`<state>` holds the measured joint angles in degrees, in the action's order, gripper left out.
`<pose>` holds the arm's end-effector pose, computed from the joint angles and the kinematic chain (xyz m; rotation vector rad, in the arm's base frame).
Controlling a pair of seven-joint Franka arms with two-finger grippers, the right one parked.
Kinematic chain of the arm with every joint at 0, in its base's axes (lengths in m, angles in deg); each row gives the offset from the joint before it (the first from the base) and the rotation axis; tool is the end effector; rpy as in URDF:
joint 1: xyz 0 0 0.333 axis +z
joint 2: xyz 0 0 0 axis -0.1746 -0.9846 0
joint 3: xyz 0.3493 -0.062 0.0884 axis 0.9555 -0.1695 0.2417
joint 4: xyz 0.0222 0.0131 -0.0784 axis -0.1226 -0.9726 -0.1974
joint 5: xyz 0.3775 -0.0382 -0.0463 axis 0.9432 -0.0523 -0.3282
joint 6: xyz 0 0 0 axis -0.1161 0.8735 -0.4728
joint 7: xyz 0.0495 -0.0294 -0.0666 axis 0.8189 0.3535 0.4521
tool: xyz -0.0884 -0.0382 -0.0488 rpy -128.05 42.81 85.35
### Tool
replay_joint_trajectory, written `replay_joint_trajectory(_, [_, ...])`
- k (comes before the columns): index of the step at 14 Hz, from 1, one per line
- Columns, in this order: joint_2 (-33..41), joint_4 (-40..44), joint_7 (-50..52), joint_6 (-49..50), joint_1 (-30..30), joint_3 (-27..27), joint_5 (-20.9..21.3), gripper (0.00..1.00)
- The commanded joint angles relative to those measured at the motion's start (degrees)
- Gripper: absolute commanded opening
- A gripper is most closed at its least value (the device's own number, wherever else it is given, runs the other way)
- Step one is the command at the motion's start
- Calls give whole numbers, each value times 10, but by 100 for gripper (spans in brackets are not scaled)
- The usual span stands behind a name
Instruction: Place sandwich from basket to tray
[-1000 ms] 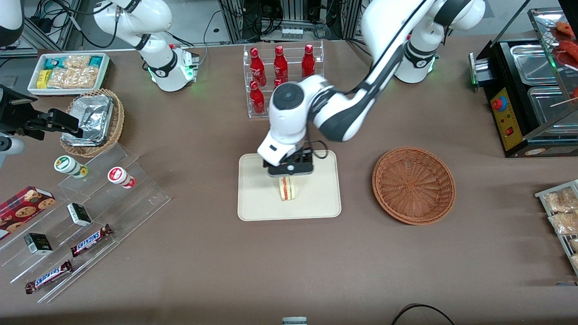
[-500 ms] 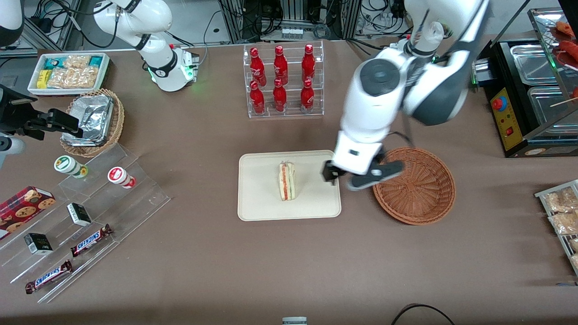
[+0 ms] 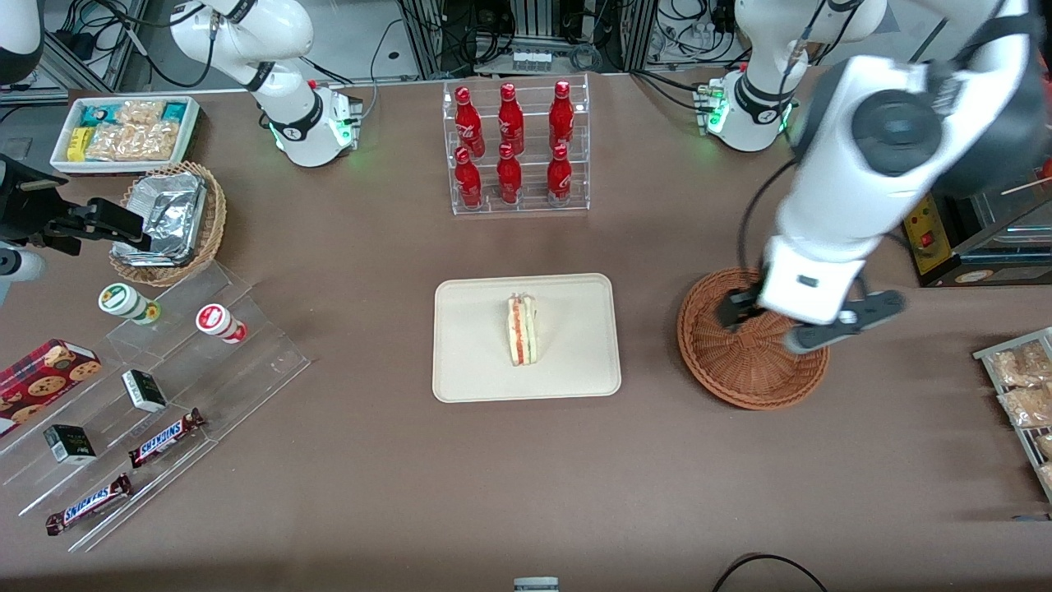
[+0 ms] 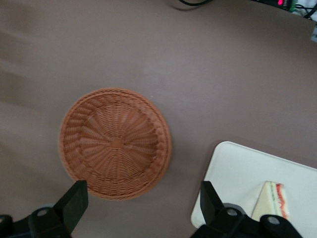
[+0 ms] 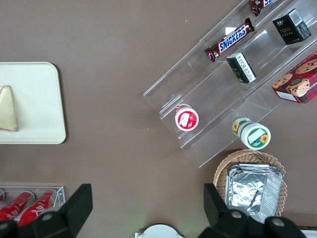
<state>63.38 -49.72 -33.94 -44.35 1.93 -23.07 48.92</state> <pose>0.6018 -0.1848 0.6096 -3.0441 -0.4957 -0.0832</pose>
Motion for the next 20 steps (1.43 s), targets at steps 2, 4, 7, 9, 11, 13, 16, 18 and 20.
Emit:
replay_joint_trajectory(2, [76, -56, -149, 36, 74, -4, -23, 100])
replay_joint_trajectory(4, [107, -88, -221, 35, 122, -4, -44, 100])
replay_joint_trajectory(7, [138, -110, -283, 41, 155, -4, -47, 100])
replay_joint_trajectory(9, [144, -115, -306, 44, 167, -1, -47, 100])
replay_joint_trajectory(11, [172, -143, -337, 48, 175, 0, -50, 100])
replay_joint_trajectory(13, [182, -149, -340, 49, 177, 9, -65, 100])
replay_joint_trajectory(16, [149, -106, -340, 48, 123, 64, -65, 100])
replay_joint_trajectory(18, [119, -63, -340, 52, 104, 71, -58, 100])
replay_joint_trajectory(20, [97, -35, -340, 52, 104, 71, -58, 100])
